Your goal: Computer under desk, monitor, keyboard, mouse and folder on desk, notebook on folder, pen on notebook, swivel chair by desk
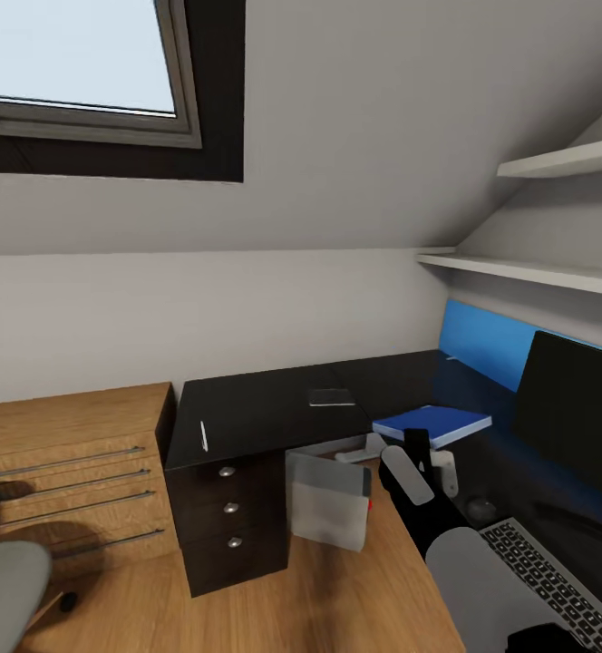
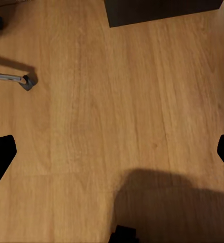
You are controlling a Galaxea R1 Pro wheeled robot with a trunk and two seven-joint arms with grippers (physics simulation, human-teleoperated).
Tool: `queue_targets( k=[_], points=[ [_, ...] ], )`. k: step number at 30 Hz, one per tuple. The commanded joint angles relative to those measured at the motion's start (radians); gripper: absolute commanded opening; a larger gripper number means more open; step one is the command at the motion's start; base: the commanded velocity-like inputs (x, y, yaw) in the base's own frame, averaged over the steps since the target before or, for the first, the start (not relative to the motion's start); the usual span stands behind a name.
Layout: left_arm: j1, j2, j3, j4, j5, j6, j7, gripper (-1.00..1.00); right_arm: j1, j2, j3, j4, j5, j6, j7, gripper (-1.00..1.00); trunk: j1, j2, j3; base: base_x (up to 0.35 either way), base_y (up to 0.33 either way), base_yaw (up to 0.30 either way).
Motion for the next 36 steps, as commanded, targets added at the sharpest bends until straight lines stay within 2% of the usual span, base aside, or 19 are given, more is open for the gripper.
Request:
queue_targets(
  k=[1, 7, 15, 21, 23, 24, 26, 29, 36],
  points=[
    [-0.001, -0.001, 0.006, 0.001, -0.010, -0.003, 0.002, 1.00, -0.001, -0.001, 0.003, -0.001, -0.001, -0.003, -0.004, -1.00, 0.000, -0.001, -0.001, 0.000, 0.000, -0.020],
    [-0.001, -0.001, 0.006, 0.001, -0.010, -0.004, 0.001, 1.00, -0.001, -0.001, 0.005, -0.001, -0.001, -0.002, -0.001, -1.00, 0.000, -0.001, -0.001, 0.020, 0.003, -0.007],
    [-0.001, -0.001, 0.006, 0.001, -0.011, -0.004, 0.001, 1.00, -0.001, 0.000, 0.005, -0.001, -0.003, 0.000, 0.040, -1.00, 0.000, -0.001, -0.001, 0.257, 0.038, -0.001],
    [-0.001, -0.001, 0.006, 0.002, -0.012, -0.004, 0.001, 1.00, 0.001, -0.001, 0.006, 0.018, 0.002, -0.004, 0.054, -1.00, 0.000, -0.001, -0.001, 0.064, 0.001, 0.000],
    [-0.001, -0.001, 0.006, 0.002, -0.012, -0.005, 0.001, 1.00, 0.001, -0.001, 0.004, 0.021, 0.001, -0.019, 0.068, -1.00, 0.000, -0.001, -0.001, 0.002, 0.000, 0.000],
    [-0.001, -0.001, 0.006, 0.002, -0.012, -0.006, 0.001, 1.00, 0.001, 0.001, 0.004, 0.028, -0.001, -0.067, 0.095, -1.00, 0.000, -0.001, -0.001, 0.000, 0.000, 0.000],
    [-0.001, -0.001, 0.006, 0.002, -0.012, -0.006, 0.001, 1.00, 0.001, 0.003, 0.005, 0.035, -0.002, -0.098, 0.110, -1.00, 0.000, -0.001, -0.001, 0.000, 0.000, 0.000],
    [-0.001, -0.002, 0.006, 0.002, -0.012, -0.013, 0.001, 1.00, 0.001, 0.018, 0.006, 0.047, -0.002, -0.140, 0.129, -1.00, 0.000, -0.001, -0.001, 0.000, 0.000, 0.000],
    [-0.001, -0.002, 0.006, 0.000, -0.008, -0.113, -0.003, 1.00, 0.001, 0.030, 0.006, 0.048, 0.001, -0.169, 0.141, -1.00, 0.000, -0.001, -0.001, 0.000, 0.000, 0.000]
  ],
)
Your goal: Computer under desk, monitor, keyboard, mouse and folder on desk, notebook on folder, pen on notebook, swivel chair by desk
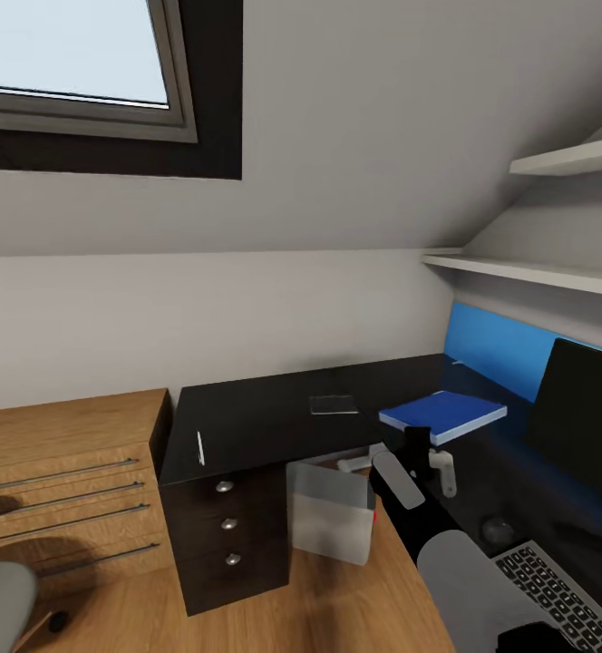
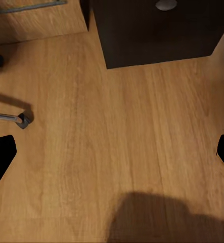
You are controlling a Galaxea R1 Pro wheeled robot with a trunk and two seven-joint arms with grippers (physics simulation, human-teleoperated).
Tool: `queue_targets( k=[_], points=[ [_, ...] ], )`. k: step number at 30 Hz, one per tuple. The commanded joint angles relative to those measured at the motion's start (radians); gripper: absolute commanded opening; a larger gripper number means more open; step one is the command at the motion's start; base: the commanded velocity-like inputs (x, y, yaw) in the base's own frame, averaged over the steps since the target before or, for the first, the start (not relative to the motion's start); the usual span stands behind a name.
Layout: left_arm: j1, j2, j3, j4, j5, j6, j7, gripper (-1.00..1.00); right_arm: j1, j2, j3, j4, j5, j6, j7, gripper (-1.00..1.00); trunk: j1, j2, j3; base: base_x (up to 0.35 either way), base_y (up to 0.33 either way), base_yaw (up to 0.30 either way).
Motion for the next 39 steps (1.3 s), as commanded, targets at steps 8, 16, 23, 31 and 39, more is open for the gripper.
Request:
queue_targets(
  k=[8, 16, 23, 31, 39],
  points=[
    [-0.001, -0.011, 0.005, -0.004, 0.037, -0.021, 0.002, 1.00, -0.001, -0.002, -0.001, -0.003, 0.002, -0.004, -0.008, -1.00, 0.027, -0.050, -0.023, 0.000, 0.000, 0.000],
    [-0.001, -0.013, 0.006, -0.005, 0.042, -0.021, 0.004, 1.00, -0.001, -0.004, -0.001, -0.003, 0.001, 0.003, -0.008, -1.00, 0.058, -0.106, -0.048, 0.000, 0.000, 0.000],
    [-0.001, -0.013, 0.007, -0.005, 0.042, -0.022, 0.004, 1.00, -0.001, -0.004, 0.000, -0.003, 0.001, 0.004, -0.007, -1.00, 0.084, -0.155, -0.070, 0.000, 0.000, 0.000],
    [-0.001, -0.013, 0.007, -0.004, 0.041, -0.022, 0.006, 1.00, -0.001, -0.004, 0.002, -0.003, 0.002, 0.000, -0.006, -1.00, 0.115, -0.211, -0.095, 0.000, 0.000, 0.000],
    [-0.001, -0.013, 0.007, -0.003, 0.041, -0.021, 0.006, 1.00, -0.001, -0.004, 0.004, -0.003, 0.005, -0.001, -0.003, -1.00, 0.146, -0.267, -0.120, 0.000, 0.000, 0.000]
  ],
)
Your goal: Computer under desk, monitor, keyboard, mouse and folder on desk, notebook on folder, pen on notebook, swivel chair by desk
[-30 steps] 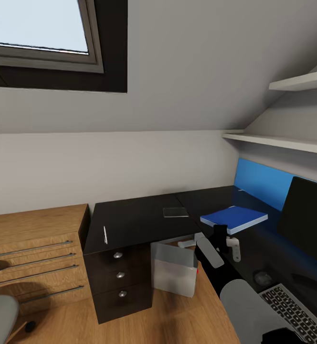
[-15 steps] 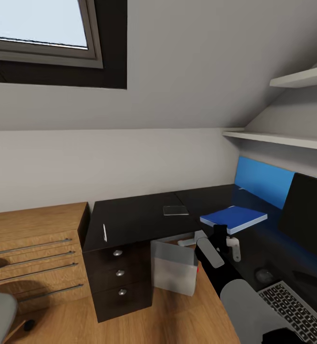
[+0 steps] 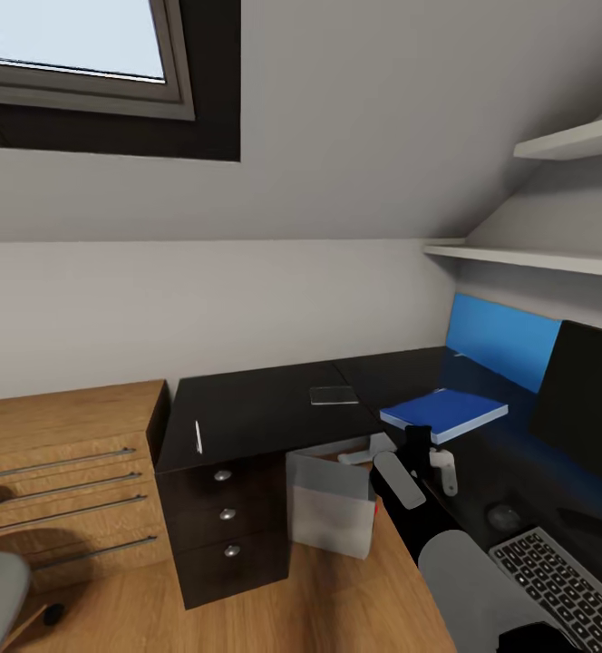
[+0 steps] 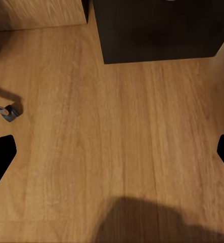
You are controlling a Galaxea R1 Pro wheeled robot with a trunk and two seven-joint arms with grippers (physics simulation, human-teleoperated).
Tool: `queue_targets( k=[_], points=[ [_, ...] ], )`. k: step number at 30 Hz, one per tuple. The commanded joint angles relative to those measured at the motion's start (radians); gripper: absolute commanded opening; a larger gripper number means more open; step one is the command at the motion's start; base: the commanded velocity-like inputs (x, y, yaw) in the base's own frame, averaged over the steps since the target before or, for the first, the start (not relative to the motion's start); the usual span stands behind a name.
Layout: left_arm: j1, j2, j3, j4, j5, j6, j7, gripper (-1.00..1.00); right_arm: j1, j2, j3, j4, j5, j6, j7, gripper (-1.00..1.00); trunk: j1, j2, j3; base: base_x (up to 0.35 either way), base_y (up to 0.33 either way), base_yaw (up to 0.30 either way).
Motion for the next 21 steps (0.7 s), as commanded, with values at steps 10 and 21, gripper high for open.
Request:
queue_targets(
  k=[10, 21],
  points=[
    [-0.001, -0.001, 0.005, 0.001, -0.011, -0.003, 0.004, 1.00, -0.001, -0.005, 0.005, 0.008, 0.004, -0.002, 0.032, -1.00, 0.038, -0.071, -0.033, 0.000, 0.000, 0.000],
    [-0.001, -0.001, 0.005, 0.001, -0.011, -0.003, 0.004, 1.00, -0.001, -0.005, 0.004, 0.008, 0.001, -0.001, 0.033, -1.00, 0.081, -0.148, -0.067, 0.000, 0.000, 0.000]
  ],
)
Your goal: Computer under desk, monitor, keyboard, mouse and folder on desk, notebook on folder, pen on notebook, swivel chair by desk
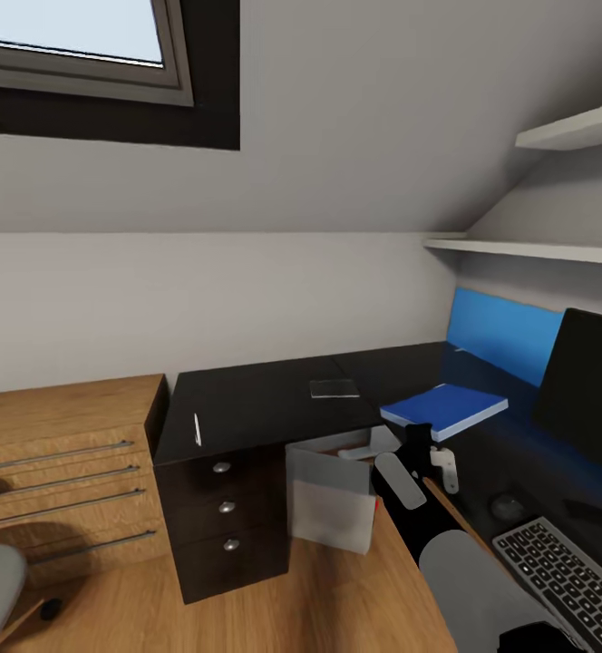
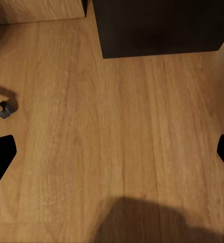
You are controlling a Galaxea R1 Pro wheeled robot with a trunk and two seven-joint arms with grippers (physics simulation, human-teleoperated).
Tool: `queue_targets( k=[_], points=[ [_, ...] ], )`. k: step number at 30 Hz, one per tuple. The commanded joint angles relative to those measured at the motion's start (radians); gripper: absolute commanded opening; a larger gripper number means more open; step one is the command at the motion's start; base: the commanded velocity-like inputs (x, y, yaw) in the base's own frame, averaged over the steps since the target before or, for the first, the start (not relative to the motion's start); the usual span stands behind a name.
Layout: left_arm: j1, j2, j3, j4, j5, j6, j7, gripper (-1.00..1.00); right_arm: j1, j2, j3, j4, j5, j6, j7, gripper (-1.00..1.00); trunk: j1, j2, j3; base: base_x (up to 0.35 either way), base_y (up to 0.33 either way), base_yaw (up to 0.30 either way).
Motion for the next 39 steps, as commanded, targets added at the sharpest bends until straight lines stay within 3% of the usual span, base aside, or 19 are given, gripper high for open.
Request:
queue_targets(
  k=[1, 7, 19, 21, 23, 25, 27, 39],
  points=[
    [-0.001, -0.001, 0.005, 0.001, -0.011, -0.003, 0.004, 1.00, -0.001, -0.001, 0.005, -0.001, 0.003, -0.003, -0.008, -1.00, 0.004, -0.008, -0.004, 0.000, 0.000, 0.000],
    [-0.001, -0.002, 0.005, 0.001, -0.011, -0.003, 0.004, 1.00, -0.001, -0.001, 0.004, -0.002, 0.003, -0.003, -0.008, -1.00, 0.027, -0.050, -0.023, 0.000, 0.000, 0.000],
    [-0.001, -0.001, 0.005, 0.001, -0.011, -0.003, 0.002, 1.00, -0.001, 0.001, -0.004, -0.004, -0.004, 0.002, -0.010, -1.00, 0.027, -0.050, -0.023, 0.000, 0.000, 0.000],
    [-0.001, -0.002, 0.005, 0.001, -0.011, -0.004, 0.002, 1.00, -0.001, 0.002, -0.004, -0.004, -0.017, 0.002, -0.010, -1.00, 0.027, -0.050, -0.023, 0.000, 0.000, 0.000],
    [-0.001, -0.002, 0.005, 0.001, -0.011, -0.004, 0.002, 1.00, -0.001, 0.001, -0.005, -0.004, -0.091, 0.002, -0.010, -1.00, 0.027, -0.050, -0.023, 0.000, 0.000, 0.000],
    [-0.001, -0.002, 0.005, 0.001, -0.011, -0.004, 0.002, 1.00, -0.001, 0.001, -0.004, -0.005, -0.126, 0.002, -0.010, -1.00, 0.027, -0.050, -0.023, 0.000, 0.000, 0.000],
    [-0.001, -0.002, 0.005, 0.001, -0.011, -0.004, 0.002, 1.00, -0.001, 0.000, -0.004, -0.006, -0.191, 0.001, -0.009, -1.00, 0.027, -0.050, -0.023, 0.000, 0.000, 0.000],
    [-0.001, -0.002, 0.005, 0.001, -0.011, -0.004, 0.002, 1.00, -0.001, -0.009, -0.005, -0.007, -0.217, -0.004, -0.008, -1.00, 0.027, -0.050, -0.023, 0.000, 0.000, 0.000]
  ],
)
